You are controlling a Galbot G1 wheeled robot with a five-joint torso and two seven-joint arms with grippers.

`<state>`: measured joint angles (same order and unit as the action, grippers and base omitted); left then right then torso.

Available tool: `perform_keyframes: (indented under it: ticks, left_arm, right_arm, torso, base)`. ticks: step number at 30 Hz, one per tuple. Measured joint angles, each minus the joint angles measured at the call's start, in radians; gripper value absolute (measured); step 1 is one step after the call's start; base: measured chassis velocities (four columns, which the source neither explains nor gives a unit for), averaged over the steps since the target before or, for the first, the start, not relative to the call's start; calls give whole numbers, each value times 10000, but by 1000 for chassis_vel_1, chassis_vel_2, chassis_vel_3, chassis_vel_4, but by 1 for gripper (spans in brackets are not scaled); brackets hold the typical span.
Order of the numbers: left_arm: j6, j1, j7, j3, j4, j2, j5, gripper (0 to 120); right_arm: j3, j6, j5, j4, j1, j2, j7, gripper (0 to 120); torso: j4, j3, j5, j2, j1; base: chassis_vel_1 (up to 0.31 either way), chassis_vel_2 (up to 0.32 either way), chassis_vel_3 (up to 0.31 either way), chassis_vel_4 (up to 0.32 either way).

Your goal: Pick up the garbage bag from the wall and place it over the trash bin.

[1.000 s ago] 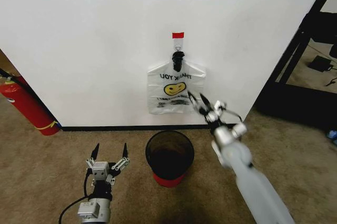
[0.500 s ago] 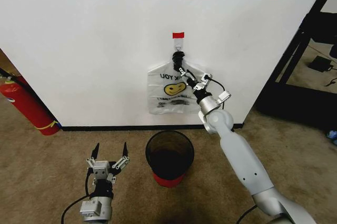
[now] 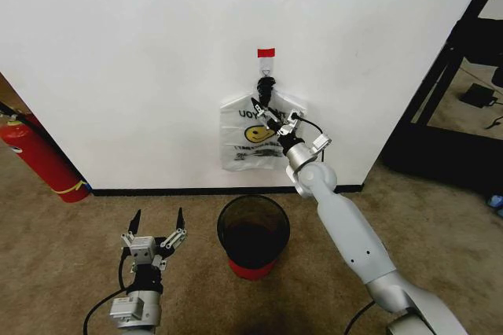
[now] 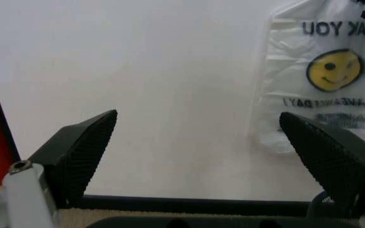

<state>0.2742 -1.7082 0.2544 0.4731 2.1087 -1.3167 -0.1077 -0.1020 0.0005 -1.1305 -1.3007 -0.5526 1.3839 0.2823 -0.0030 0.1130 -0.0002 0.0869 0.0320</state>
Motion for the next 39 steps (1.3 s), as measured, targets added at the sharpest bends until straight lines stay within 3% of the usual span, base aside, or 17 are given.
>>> perform_keyframes:
  ticks: [23, 32, 39]
  left_arm:
    - [65, 305, -10, -125, -199, 104, 100, 100]
    - [66, 358, -11, -65, -177, 172, 37, 100]
    - [66, 307, -12, -85, -115, 140, 38, 100]
  right_arm:
    - [-28, 52, -430, -59, 62, -36, 119, 99]
    - [55, 28, -451, 16, 108, 5, 197, 72]
    - [73, 26, -449, -185, 25, 20, 184, 70]
  torso:
    - [0, -1, 0, 2, 0]
    - [0, 0, 1, 1, 0]
    - [0, 0, 1, 1, 0]
  base:
    - [0, 0, 0, 0]
    - [0, 0, 0, 0]
    - [0, 0, 0, 0]
